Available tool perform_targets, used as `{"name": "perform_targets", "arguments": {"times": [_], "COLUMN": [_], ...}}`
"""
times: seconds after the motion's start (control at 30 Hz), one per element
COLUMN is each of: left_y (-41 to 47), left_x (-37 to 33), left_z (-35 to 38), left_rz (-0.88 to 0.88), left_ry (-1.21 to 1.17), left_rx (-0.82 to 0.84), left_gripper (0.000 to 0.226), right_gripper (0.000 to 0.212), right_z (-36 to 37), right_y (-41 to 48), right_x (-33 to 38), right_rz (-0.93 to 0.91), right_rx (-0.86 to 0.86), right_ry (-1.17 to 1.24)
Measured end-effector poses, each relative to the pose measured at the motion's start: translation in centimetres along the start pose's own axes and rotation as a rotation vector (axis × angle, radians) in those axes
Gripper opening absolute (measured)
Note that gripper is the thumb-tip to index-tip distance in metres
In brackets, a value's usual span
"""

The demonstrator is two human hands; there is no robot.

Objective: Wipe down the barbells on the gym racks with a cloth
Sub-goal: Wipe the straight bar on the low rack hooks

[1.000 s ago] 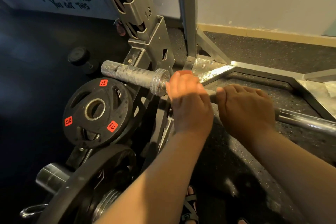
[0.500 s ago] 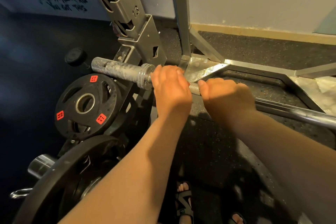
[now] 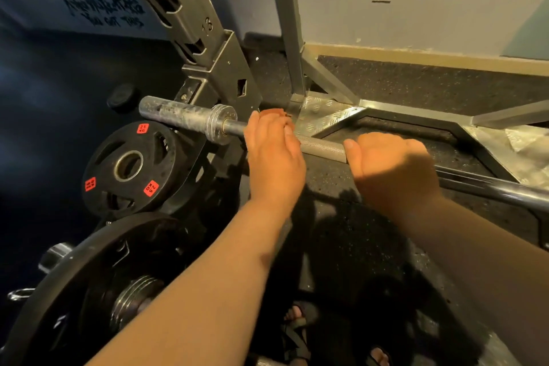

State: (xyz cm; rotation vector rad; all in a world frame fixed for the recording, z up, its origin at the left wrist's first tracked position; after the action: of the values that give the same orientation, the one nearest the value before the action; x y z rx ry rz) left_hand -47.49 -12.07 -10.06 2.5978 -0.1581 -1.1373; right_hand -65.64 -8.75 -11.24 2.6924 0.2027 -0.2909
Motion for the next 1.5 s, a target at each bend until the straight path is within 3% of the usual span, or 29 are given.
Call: {"name": "perform_targets", "arguments": {"times": [0.07, 0.17, 0.3, 0.47, 0.53, 0.7, 0.8, 0.93, 1.03, 1.13, 1.2, 1.33, 1.43, 1.5], "left_y": [-0.7, -2.0, -1.7, -0.5, -0.6, -3.8, -3.4, -2.1, -2.5, -3.0, -4.0, -6.7, -5.2, -4.1], "left_x": [-1.5, -3.1, -1.4, 0.2, -0.9, -3.3, -1.8, -0.9, -2.2, -4.2, -5.6, -6.0, -4.5, -3.7], "left_z": [1.7, 3.0, 0.8, 0.2, 1.8, 3.5, 2.0, 1.0, 2.6, 4.2, 5.1, 5.7, 3.9, 3.4], "left_rz": [-0.030, 0.057, 0.204, -0.043, -0.065, 0.197, 0.177, -0.028, -0.114, -0.161, -0.059, 0.150, 0.201, 0.071], "left_ry": [-0.001, 0.006, 0.155, 0.060, 0.024, 0.146, 0.104, -0.005, -0.052, -0.098, -0.082, -0.085, -0.016, 0.029], "left_rx": [-0.021, 0.109, 0.233, -0.044, -0.081, 0.182, 0.242, 0.038, -0.064, -0.055, 0.018, 0.272, 0.242, 0.133], "left_gripper": [0.023, 0.026, 0.030, 0.031, 0.026, 0.041, 0.044, 0.028, 0.026, 0.031, 0.036, 0.041, 0.037, 0.037], "right_gripper": [0.044, 0.038, 0.043, 0.046, 0.050, 0.028, 0.024, 0.038, 0.024, 0.013, 0.018, 0.033, 0.033, 0.034], "right_z": [0.7, 0.4, -0.1, -0.6, -0.5, -0.1, -0.7, -0.1, 0.3, 0.5, 1.1, 1.5, 0.7, 0.5], "right_y": [-0.3, -0.1, -0.3, -0.2, 0.0, -0.2, 0.0, 0.1, -0.3, -0.6, -0.6, -0.2, -0.1, -0.3], "right_x": [-0.4, 0.1, 0.1, -0.1, -0.1, -0.1, -0.6, -2.0, -3.8, -4.4, -4.0, -4.1, -4.3, -4.8], "right_rz": [-0.009, -0.023, -0.043, -0.101, -0.091, -0.121, -0.102, -0.150, -0.200, -0.146, -0.109, 0.102, 0.076, 0.150], "right_rx": [-0.059, -0.059, 0.052, 0.127, 0.102, -0.061, -0.061, 0.079, 0.162, 0.215, 0.252, 0.275, 0.147, 0.134], "right_ry": [-0.014, 0.018, -0.006, 0.073, 0.081, 0.112, 0.169, 0.223, 0.120, 0.054, 0.091, 0.405, 0.492, 0.553]}}
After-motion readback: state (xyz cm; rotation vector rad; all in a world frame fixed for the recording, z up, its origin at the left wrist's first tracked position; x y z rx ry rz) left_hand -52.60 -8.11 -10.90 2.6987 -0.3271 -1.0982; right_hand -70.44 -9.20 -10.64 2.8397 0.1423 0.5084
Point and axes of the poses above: each hand's wrist, its own y-axis towards the middle knuckle, its own z-axis out of the palm, x = y × z, the point moved 1 cm from there along y, towards the middle knuckle, and after that the axes turned 8 degrees about -y, right-handed, at the moved point
